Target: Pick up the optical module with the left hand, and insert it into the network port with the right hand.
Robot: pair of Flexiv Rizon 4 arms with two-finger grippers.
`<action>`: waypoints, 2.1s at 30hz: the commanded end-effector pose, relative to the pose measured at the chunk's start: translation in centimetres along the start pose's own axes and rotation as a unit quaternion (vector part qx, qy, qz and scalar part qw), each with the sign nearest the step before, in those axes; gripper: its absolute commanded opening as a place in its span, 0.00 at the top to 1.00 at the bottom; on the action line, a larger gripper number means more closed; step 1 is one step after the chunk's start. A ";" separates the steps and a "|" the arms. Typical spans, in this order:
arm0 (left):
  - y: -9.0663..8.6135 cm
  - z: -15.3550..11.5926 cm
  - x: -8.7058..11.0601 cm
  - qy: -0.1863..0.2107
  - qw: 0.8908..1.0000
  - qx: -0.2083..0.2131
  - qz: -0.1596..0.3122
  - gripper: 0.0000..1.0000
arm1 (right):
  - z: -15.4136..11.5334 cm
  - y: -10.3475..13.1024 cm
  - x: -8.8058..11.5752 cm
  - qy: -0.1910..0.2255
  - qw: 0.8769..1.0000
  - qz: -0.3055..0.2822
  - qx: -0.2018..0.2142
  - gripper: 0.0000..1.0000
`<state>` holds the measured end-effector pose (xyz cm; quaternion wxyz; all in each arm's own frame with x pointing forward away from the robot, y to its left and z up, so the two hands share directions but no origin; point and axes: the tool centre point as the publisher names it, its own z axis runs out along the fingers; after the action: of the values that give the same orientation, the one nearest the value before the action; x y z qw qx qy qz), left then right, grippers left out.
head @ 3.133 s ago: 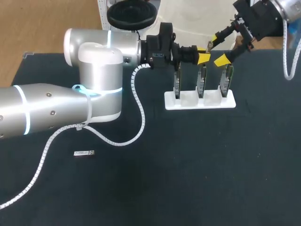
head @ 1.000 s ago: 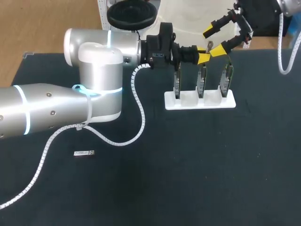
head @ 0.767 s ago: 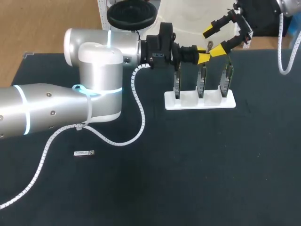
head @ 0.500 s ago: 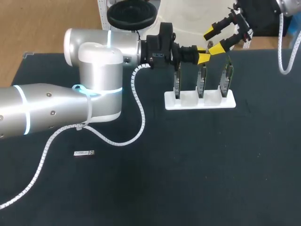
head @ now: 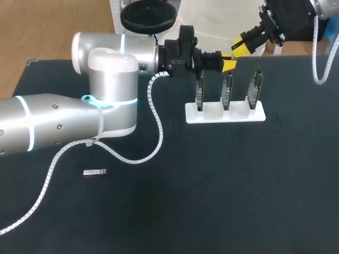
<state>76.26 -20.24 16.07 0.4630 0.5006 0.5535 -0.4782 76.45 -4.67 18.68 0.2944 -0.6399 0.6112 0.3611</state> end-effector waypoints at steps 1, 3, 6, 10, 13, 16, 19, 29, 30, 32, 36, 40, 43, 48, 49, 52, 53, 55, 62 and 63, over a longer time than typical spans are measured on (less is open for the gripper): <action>0.0 0.1 -0.1 0.001 1.000 0.002 0.000 1.00 | 0.2 -0.1 0.1 0.000 1.000 -0.001 0.000 1.00; 0.0 0.1 -0.1 0.001 1.000 0.002 0.000 0.75 | 0.2 -0.1 0.0 0.000 1.000 -0.001 -0.001 1.00; 0.0 0.1 -0.1 0.001 1.000 0.002 0.000 0.00 | 0.2 -0.1 0.1 0.000 1.000 -0.001 -0.001 1.00; 0.0 0.1 -0.1 0.001 1.000 0.002 0.000 0.00 | 0.2 -0.1 0.1 0.000 1.000 -0.001 0.000 1.00; 0.0 0.1 -0.1 0.001 1.000 0.002 0.000 0.00 | 0.3 0.0 0.1 0.000 1.000 -0.001 0.000 1.00; 0.0 0.0 -0.2 -0.002 1.000 0.004 0.006 0.00 | 0.3 0.0 0.1 -0.001 1.000 0.000 0.001 1.00; -0.2 0.1 -0.3 0.002 1.000 0.004 0.011 0.00 | 0.3 0.0 0.2 0.000 1.000 -0.001 0.001 1.00; 0.0 -0.5 -0.7 0.048 0.999 -0.016 0.018 0.00 | 0.2 0.0 0.1 0.002 1.000 -0.004 0.003 1.00; -0.1 -0.7 -0.7 0.054 0.998 -0.017 0.020 0.00 | 0.2 0.0 0.1 0.002 1.000 -0.005 0.003 1.00; -0.1 -0.9 -0.7 0.060 0.998 -0.019 0.023 0.00 | 0.2 0.0 0.1 0.002 1.000 -0.005 0.002 1.00; -0.2 -1.6 -0.8 0.082 0.996 -0.022 0.029 0.00 | 0.2 -0.1 0.0 0.002 1.000 -0.006 0.001 1.00; -0.5 -2.1 -0.8 0.123 0.991 -0.026 0.049 0.00 | 0.2 -0.1 0.0 0.002 1.000 -0.006 0.001 1.00; -0.9 -2.4 -0.6 0.147 0.987 -0.026 0.055 0.00 | 0.2 -0.1 0.0 0.002 1.000 -0.005 0.002 1.00; -1.1 -2.8 -0.1 0.176 0.983 -0.027 0.048 0.00 | 0.2 -0.1 0.1 0.002 1.000 -0.004 0.002 1.00; -1.2 -2.8 0.1 0.189 0.981 -0.028 0.041 0.00 | 0.2 0.0 0.1 0.002 1.000 -0.004 0.002 1.00; -1.3 -3.0 0.6 0.201 0.979 -0.026 0.029 0.00 | 0.3 0.0 0.1 0.002 1.000 -0.004 0.002 1.00; -1.3 -3.0 0.7 0.204 0.978 -0.026 0.027 0.00 | 0.3 0.0 0.1 0.002 1.000 -0.004 0.002 1.00; -1.4 -3.2 0.9 0.210 0.977 -0.027 0.024 0.00 | 0.3 -0.1 0.2 0.001 1.000 -0.004 0.002 1.00; -1.8 -3.0 1.6 0.255 0.966 -0.031 0.040 0.00 | 0.3 -0.1 0.2 0.001 1.000 -0.003 0.002 1.00; -1.8 -2.9 1.6 0.253 0.966 -0.031 0.039 0.00 | 0.3 -0.1 0.2 0.001 1.000 -0.003 0.002 1.00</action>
<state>74.21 -16.95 14.69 0.3547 0.6071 0.6398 -0.3103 76.53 -4.57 18.42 0.2953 -0.6418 0.6101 0.3586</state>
